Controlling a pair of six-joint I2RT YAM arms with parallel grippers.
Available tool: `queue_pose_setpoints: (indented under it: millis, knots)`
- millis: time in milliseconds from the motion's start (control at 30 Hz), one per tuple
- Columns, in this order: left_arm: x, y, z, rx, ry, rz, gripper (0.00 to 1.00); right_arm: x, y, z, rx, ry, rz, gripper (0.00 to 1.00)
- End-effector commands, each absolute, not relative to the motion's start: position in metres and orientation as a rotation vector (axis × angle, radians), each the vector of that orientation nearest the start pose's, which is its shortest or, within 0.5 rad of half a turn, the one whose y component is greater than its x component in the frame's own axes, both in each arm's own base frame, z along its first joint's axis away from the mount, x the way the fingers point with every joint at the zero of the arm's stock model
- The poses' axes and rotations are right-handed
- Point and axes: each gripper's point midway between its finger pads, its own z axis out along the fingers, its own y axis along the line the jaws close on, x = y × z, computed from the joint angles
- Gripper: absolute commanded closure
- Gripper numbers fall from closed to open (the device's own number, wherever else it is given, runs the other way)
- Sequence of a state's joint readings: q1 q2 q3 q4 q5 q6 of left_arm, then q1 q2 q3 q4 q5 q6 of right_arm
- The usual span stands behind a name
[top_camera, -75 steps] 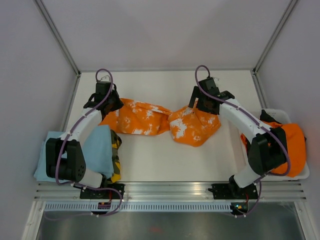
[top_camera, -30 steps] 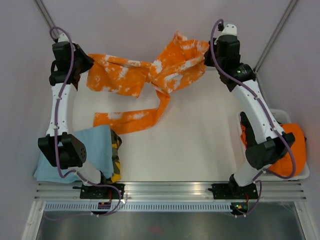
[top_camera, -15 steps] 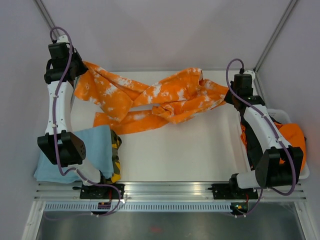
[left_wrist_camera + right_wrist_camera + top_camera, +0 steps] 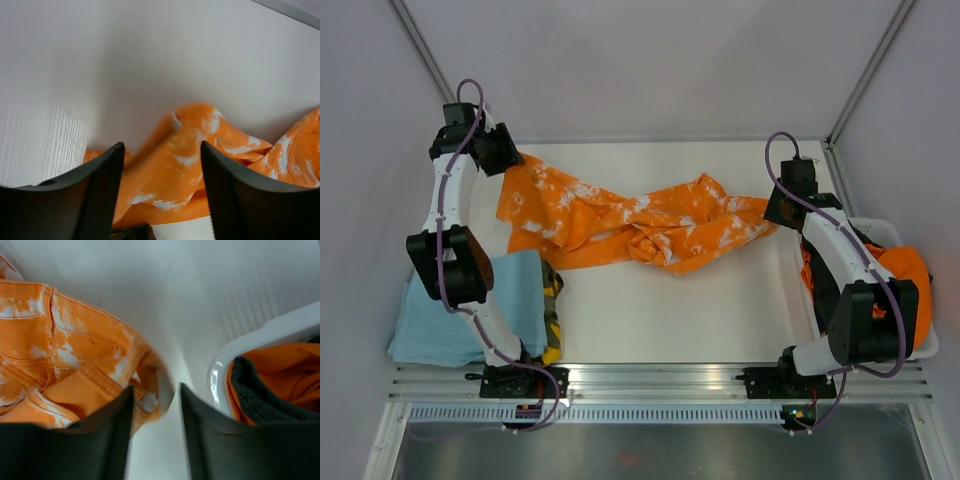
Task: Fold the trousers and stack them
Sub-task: Move the trousers to the center of the board, then flatten the trousers out
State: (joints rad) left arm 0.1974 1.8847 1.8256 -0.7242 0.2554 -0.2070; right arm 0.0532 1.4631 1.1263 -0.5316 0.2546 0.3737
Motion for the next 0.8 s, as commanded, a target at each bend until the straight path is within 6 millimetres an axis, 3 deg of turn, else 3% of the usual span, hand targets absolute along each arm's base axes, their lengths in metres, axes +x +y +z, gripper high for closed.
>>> queue_pose_setpoints:
  millis: [0, 33, 67, 133, 167, 200, 267, 300, 333, 367, 400, 467, 500, 633, 767]
  knots:
    - [0.494, 0.049, 0.236, -0.309, 2.252, -0.314, 0.26, 0.375, -0.010, 0.179, 0.433, 2.302, -0.083, 0.36]
    - [0.490, 0.048, 0.245, -0.303, 2.239, -0.318, 0.18, 0.377, -0.005, 0.185, 0.415, 2.300, -0.049, 0.17]
    - [0.487, 0.045, 0.252, -0.295, 2.228, -0.328, 0.11, 0.377, 0.000, 0.192, 0.401, 2.299, -0.017, 0.12]
    - [0.477, 0.033, 0.263, -0.269, 2.221, -0.359, 0.07, 0.388, 0.014, 0.221, 0.349, 2.253, 0.085, 0.06]
    - [0.469, 0.026, 0.281, -0.240, 2.185, -0.361, 0.05, 0.392, 0.018, 0.231, 0.335, 2.234, 0.114, 0.06]
    - [0.463, 0.012, 0.279, -0.196, 2.198, -0.338, 0.03, 0.399, 0.026, 0.250, 0.308, 2.193, 0.172, 0.05]
    - [0.453, -0.012, 0.284, -0.112, 2.197, -0.280, 0.01, 0.412, 0.034, 0.268, 0.287, 2.131, 0.232, 0.05]
    - [0.444, -0.045, 0.281, -0.017, 2.212, -0.224, 0.01, 0.417, 0.039, 0.274, 0.268, 2.103, 0.269, 0.03]
    - [0.439, -0.060, 0.275, 0.022, 2.226, -0.202, 0.01, 0.422, 0.051, 0.277, 0.241, 2.089, 0.333, 0.02]
    - [0.435, -0.073, 0.267, 0.052, 2.248, -0.182, 0.02, 0.432, 0.056, 0.276, 0.229, 2.068, 0.360, 0.02]
    - [0.426, -0.101, 0.246, 0.116, 2.294, -0.182, 0.02, 0.437, 0.061, 0.275, 0.218, 2.065, 0.380, 0.02]
    - [0.419, -0.120, 0.220, 0.157, 2.336, -0.179, 0.05, 0.452, 0.073, 0.265, 0.189, 2.064, 0.417, 0.02]
    - [0.411, -0.134, 0.198, 0.194, 2.376, -0.201, 0.07, 0.456, 0.075, 0.258, 0.193, 2.073, 0.423, 0.02]
    - [0.397, -0.132, 0.139, 0.216, 2.504, -0.133, 0.16, 0.469, 0.080, 0.223, 0.215, 2.151, 0.435, 0.02]
    - [0.386, -0.113, 0.107, 0.196, 2.570, -0.013, 0.20, 0.468, 0.081, 0.193, 0.237, 2.208, 0.437, 0.02]
